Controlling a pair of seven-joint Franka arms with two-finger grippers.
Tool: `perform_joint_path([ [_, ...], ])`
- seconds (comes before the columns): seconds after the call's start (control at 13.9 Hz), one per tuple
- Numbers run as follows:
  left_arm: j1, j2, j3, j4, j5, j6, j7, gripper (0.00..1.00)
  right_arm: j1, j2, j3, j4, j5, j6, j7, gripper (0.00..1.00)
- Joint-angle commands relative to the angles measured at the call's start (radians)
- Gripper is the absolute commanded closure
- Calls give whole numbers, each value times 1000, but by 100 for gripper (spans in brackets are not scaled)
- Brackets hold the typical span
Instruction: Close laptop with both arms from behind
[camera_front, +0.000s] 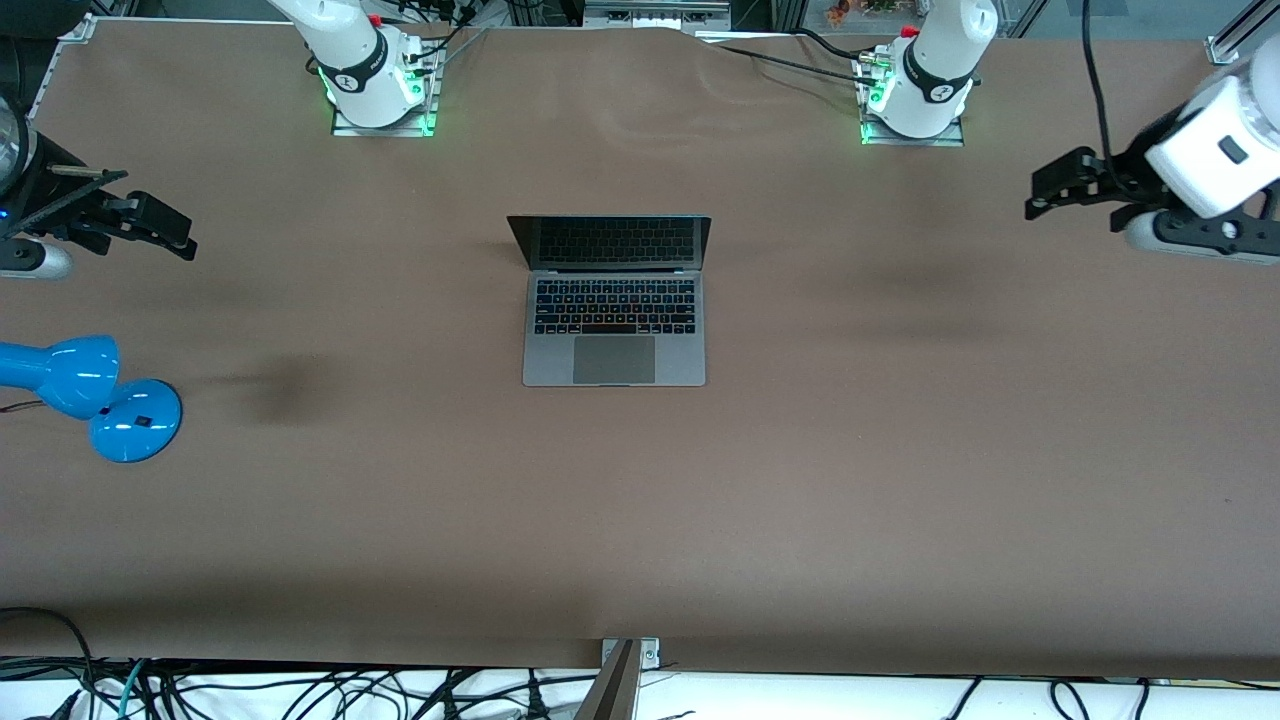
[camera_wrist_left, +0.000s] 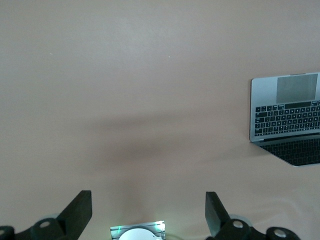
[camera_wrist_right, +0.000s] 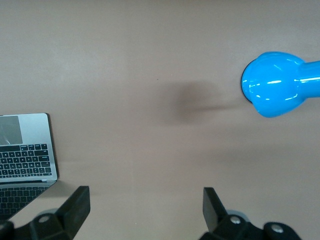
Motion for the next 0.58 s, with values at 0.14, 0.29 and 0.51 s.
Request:
perform_joint_path([
  [0.14,1,-61,-131,-72,-21,9,-148,0,0,-14,-1,-6,8,-3,0,0],
  [0.29,2,-83,-207,-104,-21,22,-253,0,0,-14,-1,-6,8,-5,0,0],
  [0.51,1,-94,-293,-126,-21,48,-370,0,0,-14,-1,-6,8,-5,1,0],
])
